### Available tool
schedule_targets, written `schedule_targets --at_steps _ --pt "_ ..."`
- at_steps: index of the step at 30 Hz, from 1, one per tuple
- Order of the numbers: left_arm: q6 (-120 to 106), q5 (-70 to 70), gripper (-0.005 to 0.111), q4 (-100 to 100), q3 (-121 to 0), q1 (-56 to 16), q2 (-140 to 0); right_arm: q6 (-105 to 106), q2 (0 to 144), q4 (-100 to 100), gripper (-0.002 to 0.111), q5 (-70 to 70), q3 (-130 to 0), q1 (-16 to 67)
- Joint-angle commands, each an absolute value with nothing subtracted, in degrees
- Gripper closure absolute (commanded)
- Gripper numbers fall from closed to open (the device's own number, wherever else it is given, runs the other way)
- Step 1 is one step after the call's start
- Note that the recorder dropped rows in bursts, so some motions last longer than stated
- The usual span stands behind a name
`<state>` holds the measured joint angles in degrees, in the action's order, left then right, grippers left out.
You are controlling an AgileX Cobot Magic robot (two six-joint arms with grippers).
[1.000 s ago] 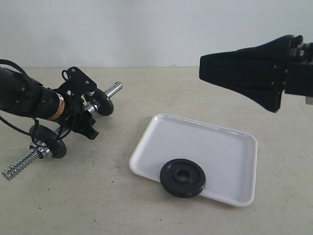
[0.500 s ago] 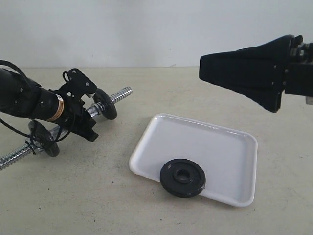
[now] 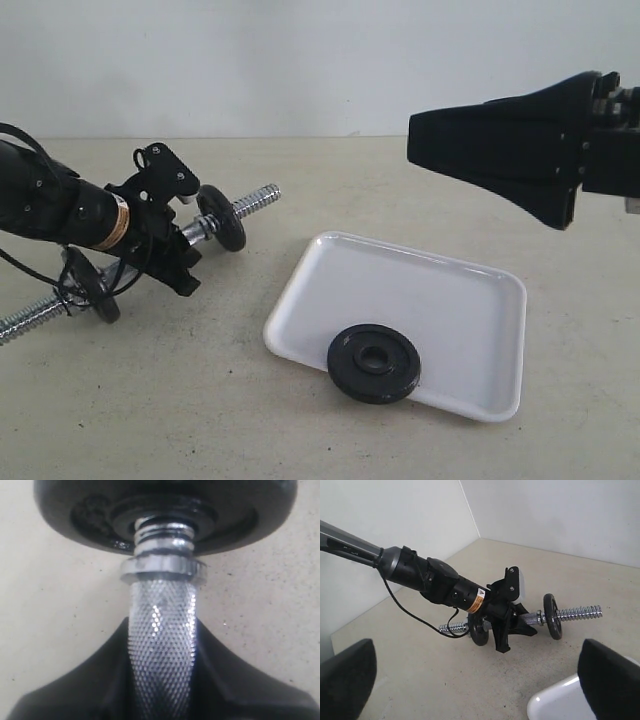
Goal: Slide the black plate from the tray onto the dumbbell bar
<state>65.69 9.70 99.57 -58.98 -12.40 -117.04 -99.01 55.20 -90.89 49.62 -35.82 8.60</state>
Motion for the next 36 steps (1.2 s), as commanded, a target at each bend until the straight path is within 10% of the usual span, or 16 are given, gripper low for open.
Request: schedule_targets --at_steps 1,36 --pt "65.57 20.40 0.102 99.95 -57.28 -12.63 -115.58 -98.34 55.38 -90.86 0.003 49.47 -36.01 8.55" --pt "57.34 64.18 0.102 99.95 -57.28 -12.63 -108.88 -98.40 55.38 -91.54 0.003 50.05 -36.01 8.55"
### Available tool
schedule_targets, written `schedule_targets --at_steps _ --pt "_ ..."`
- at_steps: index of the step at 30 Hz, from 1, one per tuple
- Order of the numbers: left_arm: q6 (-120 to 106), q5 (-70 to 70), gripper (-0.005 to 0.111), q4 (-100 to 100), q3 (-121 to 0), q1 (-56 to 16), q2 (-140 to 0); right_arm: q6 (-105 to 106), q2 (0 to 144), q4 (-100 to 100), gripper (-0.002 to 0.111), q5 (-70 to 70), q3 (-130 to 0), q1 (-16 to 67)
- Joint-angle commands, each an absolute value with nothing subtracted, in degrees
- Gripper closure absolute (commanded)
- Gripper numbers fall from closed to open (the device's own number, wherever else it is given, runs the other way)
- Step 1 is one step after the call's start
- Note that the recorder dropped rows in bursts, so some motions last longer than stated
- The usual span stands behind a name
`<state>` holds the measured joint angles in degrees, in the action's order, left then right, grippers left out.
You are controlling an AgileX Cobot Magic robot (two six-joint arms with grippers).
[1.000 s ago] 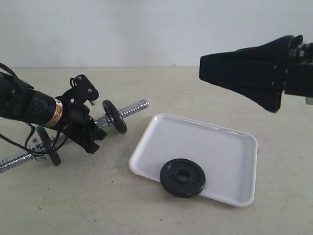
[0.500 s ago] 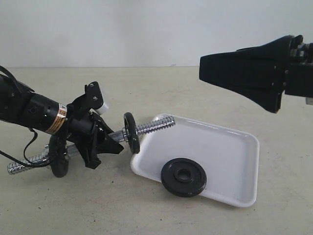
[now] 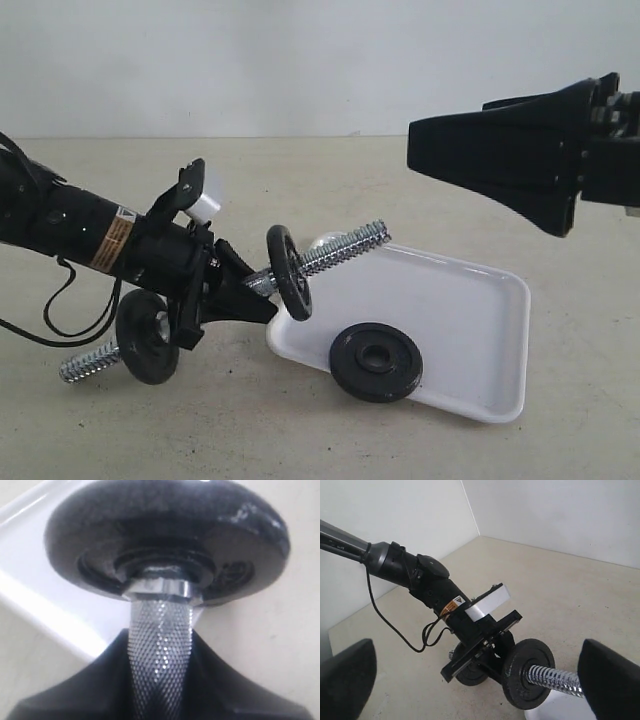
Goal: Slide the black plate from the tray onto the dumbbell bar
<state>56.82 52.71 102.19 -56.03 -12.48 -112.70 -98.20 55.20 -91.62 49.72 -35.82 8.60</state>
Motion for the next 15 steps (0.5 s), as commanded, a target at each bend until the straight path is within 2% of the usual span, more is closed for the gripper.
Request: schedule_targets --at_steps 1,11,15 --pt "57.34 64.63 0.102 99.95 -57.28 -12.63 -108.73 -98.70 55.38 -91.24 0.003 50.05 -36.01 8.55" --pt "59.53 60.65 0.102 99.95 -57.28 -12.63 -108.39 -100.52 55.38 -88.01 0.003 50.30 -36.01 8.55" --pt "59.53 59.93 0.102 99.95 -57.28 -12.39 -108.39 -101.16 55.38 -93.57 0.003 49.52 -36.01 8.55"
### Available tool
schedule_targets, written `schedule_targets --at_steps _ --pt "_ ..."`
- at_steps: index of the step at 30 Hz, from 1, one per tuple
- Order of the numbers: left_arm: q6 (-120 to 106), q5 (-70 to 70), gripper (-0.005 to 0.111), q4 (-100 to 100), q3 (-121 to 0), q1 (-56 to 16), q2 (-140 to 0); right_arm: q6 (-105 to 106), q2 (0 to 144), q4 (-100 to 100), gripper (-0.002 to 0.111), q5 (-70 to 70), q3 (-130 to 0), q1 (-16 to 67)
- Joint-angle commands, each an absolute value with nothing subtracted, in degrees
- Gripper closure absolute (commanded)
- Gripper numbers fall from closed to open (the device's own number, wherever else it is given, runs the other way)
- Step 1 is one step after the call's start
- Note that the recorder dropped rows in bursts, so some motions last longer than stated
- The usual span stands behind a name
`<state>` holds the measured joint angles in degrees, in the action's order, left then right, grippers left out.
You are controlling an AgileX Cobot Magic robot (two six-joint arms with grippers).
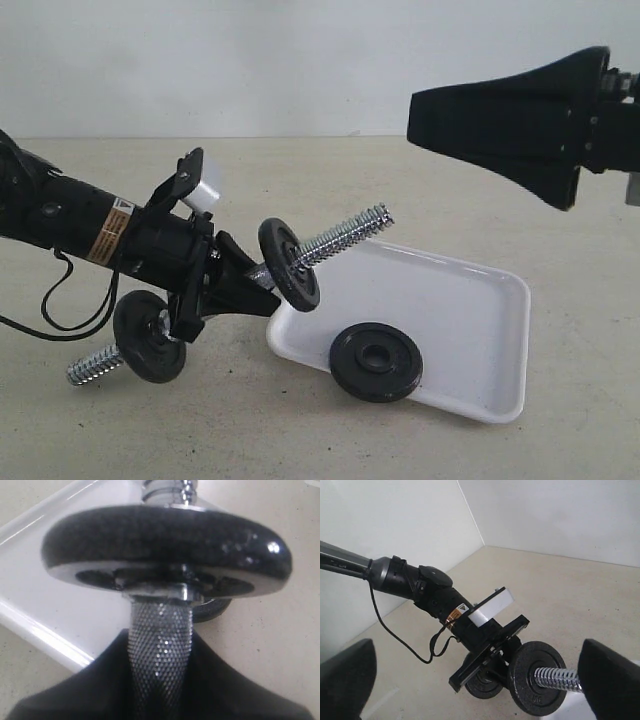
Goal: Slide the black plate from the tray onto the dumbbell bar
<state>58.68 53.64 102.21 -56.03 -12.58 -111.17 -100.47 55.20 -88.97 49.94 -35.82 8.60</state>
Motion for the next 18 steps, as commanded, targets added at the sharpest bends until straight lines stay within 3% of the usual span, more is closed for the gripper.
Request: schedule_targets --at_steps 1,9,18 --pt "59.53 59.85 0.102 99.95 -57.28 -12.02 -108.39 -102.56 55.54 -96.00 0.003 49.03 -36.11 8.55" --pt "60.01 60.11 0.102 99.95 -57.28 -7.89 -108.39 -107.32 60.70 -99.95 0.003 47.96 -36.14 8.55" --pt "60.79 62.22 0.102 99.95 -57.28 -6.34 -108.39 -110.10 76.37 -99.95 0.003 46.29 -36.14 8.55"
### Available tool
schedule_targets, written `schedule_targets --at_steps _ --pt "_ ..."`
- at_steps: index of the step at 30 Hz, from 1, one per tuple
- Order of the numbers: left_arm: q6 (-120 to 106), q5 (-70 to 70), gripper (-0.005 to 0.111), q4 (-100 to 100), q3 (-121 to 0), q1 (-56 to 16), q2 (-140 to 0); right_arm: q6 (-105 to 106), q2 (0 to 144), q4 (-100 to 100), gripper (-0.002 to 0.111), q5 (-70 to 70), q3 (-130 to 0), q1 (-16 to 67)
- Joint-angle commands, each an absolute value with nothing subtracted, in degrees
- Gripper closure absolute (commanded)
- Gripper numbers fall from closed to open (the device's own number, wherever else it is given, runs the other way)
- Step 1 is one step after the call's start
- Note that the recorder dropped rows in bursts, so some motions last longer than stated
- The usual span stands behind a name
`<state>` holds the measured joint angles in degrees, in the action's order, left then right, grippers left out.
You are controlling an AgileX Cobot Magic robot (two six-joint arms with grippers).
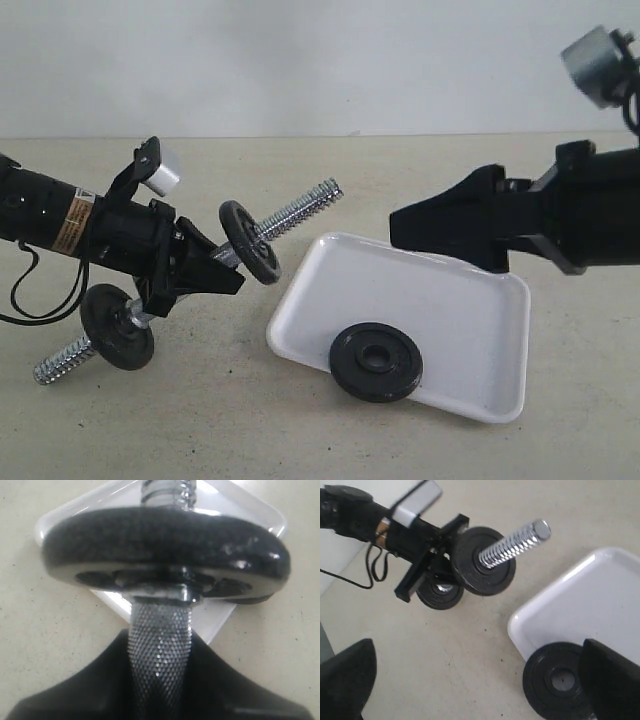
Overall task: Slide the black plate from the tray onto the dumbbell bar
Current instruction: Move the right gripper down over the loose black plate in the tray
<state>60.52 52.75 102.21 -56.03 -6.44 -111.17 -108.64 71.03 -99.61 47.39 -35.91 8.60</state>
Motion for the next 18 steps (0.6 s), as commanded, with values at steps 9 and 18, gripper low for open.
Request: schedule_targets --at_steps 9,18 --pt "61.26 62.87 0.102 99.95 -57.28 -6.34 -108.39 -82.10 81.60 -95.65 0.003 42.79 -36.97 8.55" --pt "61.26 62.87 0.102 99.95 -57.28 -6.34 -108.39 -55.73 81.60 -95.77 0.003 21.47 -44.91 8.55"
